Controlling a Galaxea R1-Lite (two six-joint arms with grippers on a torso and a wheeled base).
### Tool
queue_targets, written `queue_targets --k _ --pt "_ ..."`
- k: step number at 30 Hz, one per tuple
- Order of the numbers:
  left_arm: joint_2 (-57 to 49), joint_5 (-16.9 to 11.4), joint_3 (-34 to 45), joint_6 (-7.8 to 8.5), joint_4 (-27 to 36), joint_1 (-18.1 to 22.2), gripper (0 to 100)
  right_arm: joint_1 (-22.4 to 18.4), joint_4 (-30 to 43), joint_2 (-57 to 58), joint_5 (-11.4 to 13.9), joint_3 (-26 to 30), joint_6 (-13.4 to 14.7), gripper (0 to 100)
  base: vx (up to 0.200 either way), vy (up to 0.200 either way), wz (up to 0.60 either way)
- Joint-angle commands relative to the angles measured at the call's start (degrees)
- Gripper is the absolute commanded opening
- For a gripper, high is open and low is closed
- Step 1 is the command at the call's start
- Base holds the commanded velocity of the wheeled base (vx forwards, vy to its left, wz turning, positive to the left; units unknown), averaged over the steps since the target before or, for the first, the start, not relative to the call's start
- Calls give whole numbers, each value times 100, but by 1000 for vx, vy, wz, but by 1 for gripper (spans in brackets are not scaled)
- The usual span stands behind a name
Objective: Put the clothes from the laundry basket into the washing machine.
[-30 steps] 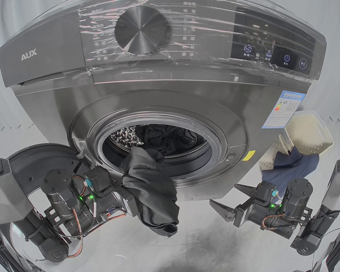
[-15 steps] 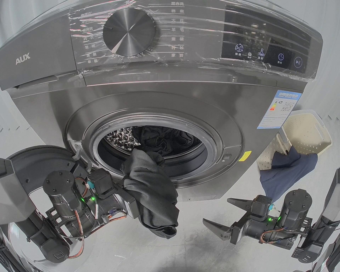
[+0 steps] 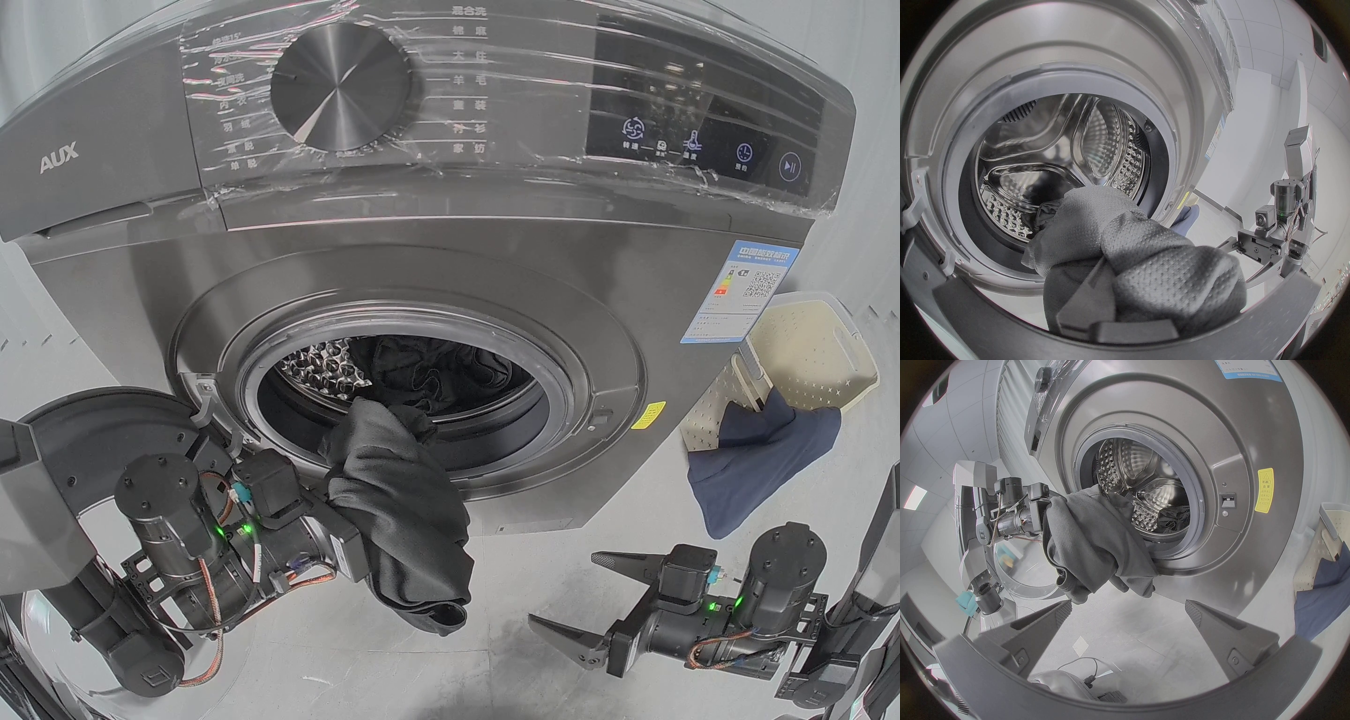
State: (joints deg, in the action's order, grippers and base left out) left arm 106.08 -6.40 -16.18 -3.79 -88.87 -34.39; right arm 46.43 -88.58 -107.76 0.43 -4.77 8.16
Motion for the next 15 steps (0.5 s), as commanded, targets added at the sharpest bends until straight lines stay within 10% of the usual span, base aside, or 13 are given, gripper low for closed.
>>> queue_targets --k 1,15 --pt "9 -2 1 1 1 -6 0 15 -2 1 1 2 2 100 200 0 0" --pt "721 280 -316 98 10 -208 0 305 -2 98 -34 -33 11 100 0 0 0"
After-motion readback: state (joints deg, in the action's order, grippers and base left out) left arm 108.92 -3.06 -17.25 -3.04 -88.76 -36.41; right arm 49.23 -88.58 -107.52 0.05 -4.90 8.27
